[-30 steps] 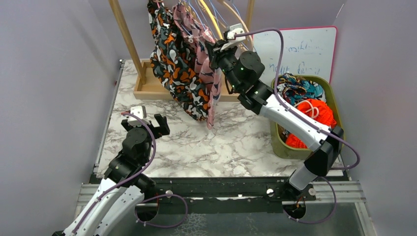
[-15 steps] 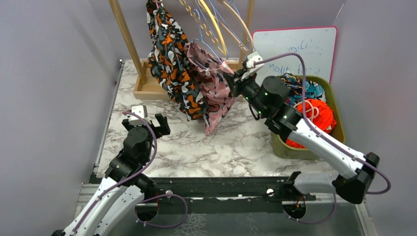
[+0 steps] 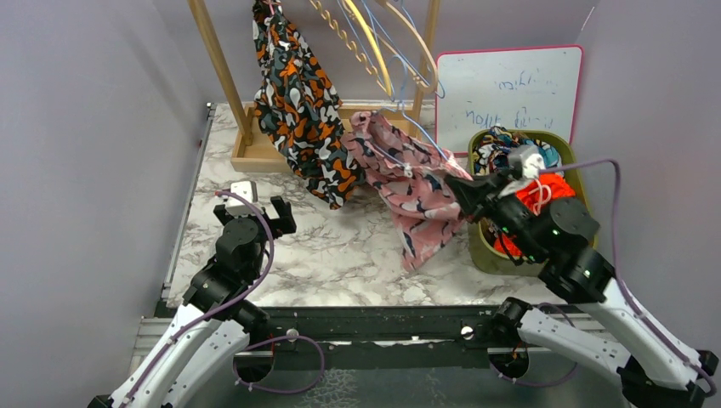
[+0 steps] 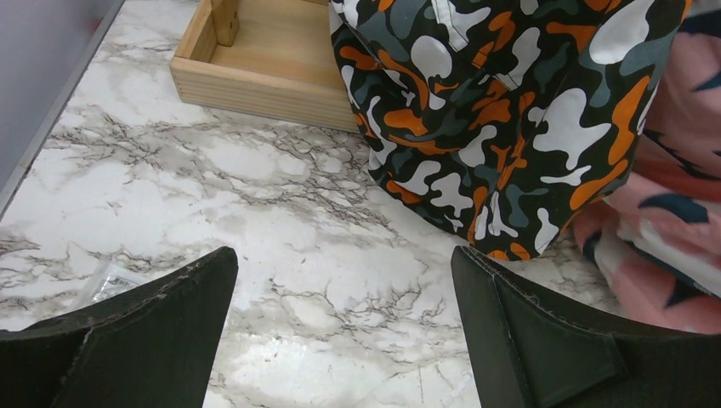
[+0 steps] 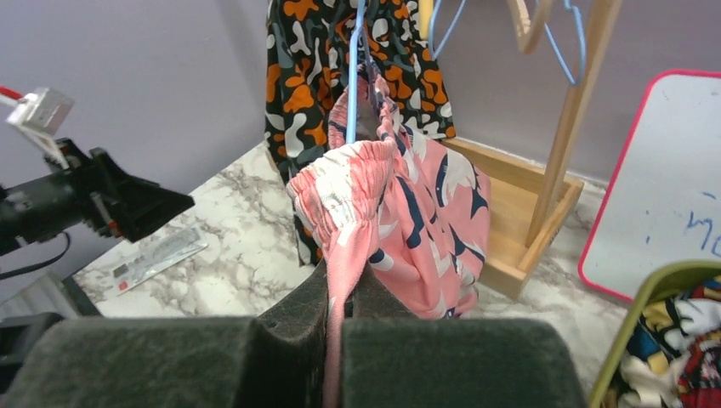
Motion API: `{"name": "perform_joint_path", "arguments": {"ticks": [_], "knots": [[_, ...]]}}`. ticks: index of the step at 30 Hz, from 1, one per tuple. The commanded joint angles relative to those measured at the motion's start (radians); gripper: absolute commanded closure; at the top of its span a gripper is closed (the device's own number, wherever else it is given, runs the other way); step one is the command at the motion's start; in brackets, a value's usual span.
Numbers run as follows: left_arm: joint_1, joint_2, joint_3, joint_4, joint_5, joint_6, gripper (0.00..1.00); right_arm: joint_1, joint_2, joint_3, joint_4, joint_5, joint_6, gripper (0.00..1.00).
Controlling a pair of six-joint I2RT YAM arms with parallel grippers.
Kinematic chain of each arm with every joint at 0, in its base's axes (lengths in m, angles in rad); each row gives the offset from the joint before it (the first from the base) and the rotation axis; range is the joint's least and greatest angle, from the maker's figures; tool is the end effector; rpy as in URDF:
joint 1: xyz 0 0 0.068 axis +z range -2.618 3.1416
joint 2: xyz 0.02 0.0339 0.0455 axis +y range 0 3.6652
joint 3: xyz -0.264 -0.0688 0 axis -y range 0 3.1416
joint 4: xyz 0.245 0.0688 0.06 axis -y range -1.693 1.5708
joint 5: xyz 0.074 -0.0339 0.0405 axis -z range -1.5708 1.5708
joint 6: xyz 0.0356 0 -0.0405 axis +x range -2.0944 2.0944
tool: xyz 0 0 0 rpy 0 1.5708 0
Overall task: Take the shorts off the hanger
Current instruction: Pick up the hanger from the clothes rod, then remove the shorts from the hanger.
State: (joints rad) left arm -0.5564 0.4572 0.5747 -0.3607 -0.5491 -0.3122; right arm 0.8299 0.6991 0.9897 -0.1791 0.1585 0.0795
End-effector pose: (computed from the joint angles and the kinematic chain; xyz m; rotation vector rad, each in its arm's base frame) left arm 0.1123 -0.0480 0.2932 -0.1684 1.7715 -0.1279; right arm 0.1013 0.1024 0.4232 -0.4217 1.4306 0.6236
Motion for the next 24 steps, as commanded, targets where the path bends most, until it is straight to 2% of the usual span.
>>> {"name": "perform_joint_path", "arguments": {"ticks": [1, 7, 13, 17, 24], "knots": [[0.006, -0.013, -0.005, 0.02, 0.015, 0.006, 0.01, -0.001, -0.154, -0.034, -0.161, -0.022, 0.071, 0.99], [0.006, -0.014, -0.004, 0.027, 0.036, 0.005, 0.01, 0.0, -0.235, -0.095, -0.214, -0.24, 0.112, 0.99], [0.006, -0.049, 0.006, 0.029, 0.082, 0.016, 0.01, 0.0, -0.092, -0.206, -0.154, -0.505, 0.131, 0.99], [0.006, -0.086, 0.007, 0.072, 0.228, 0.06, 0.01, 0.0, -0.015, -0.274, -0.045, -0.558, 0.139, 0.99], [0.006, -0.101, -0.042, 0.249, 0.568, 0.114, 0.01, 0.0, 0.076, -0.329, 0.107, -0.612, 0.181, 0.99]]}}
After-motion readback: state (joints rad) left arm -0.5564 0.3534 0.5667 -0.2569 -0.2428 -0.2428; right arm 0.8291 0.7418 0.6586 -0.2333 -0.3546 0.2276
